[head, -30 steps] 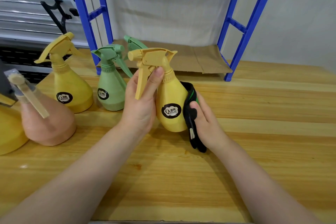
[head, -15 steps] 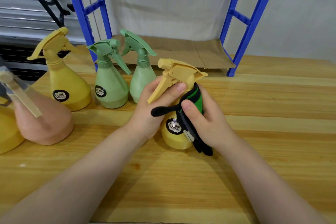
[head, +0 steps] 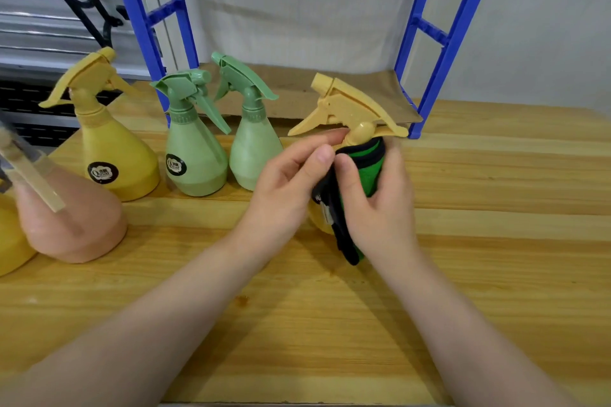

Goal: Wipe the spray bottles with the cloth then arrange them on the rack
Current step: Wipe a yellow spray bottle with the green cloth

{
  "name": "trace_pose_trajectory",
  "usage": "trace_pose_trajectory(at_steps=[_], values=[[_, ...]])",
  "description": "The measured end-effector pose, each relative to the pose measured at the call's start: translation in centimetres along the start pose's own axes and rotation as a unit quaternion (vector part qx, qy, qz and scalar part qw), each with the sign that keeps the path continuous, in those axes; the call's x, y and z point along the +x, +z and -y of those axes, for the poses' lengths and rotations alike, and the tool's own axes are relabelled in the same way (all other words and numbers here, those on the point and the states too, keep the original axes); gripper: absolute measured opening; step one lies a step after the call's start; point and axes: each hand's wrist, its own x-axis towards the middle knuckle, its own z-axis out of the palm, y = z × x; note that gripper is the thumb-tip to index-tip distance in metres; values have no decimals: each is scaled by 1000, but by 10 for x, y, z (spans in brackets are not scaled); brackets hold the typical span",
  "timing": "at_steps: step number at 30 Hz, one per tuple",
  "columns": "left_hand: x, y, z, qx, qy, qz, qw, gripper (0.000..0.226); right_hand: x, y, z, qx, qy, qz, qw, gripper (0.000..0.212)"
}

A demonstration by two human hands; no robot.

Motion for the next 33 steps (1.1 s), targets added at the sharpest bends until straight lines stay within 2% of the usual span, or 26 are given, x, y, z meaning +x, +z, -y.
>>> trace_pose_trajectory(at_steps=[6, 9, 12, 17, 25, 29, 33], values=[[-2, 2, 7, -21, -9, 8, 1000, 24, -7, 7, -4, -130, -51, 28, 990, 47], [0, -4, 8, -5, 5, -14, 1000, 23, -9, 10, -3, -140, -60, 74, 986, 47], [2, -7, 4, -22, 12, -29, 999, 19, -9, 10, -4, -133, -67, 101, 984, 52], [4, -10, -1, -111, 1, -53, 992, 19, -6, 7, -8, -100, -70, 140, 983, 60], [12, -22, -16, -195, 29, -88, 976, 21, -6, 7, -19, -7, -36, 131, 991, 79], [14, -24, -17, -188, 23, -94, 977, 22, -6, 8, -22, 26, -9, 135, 990, 86], [12, -22, -14, -146, 3, -40, 988, 22, -5, 4, -22, 29, -10, 144, 989, 80]])
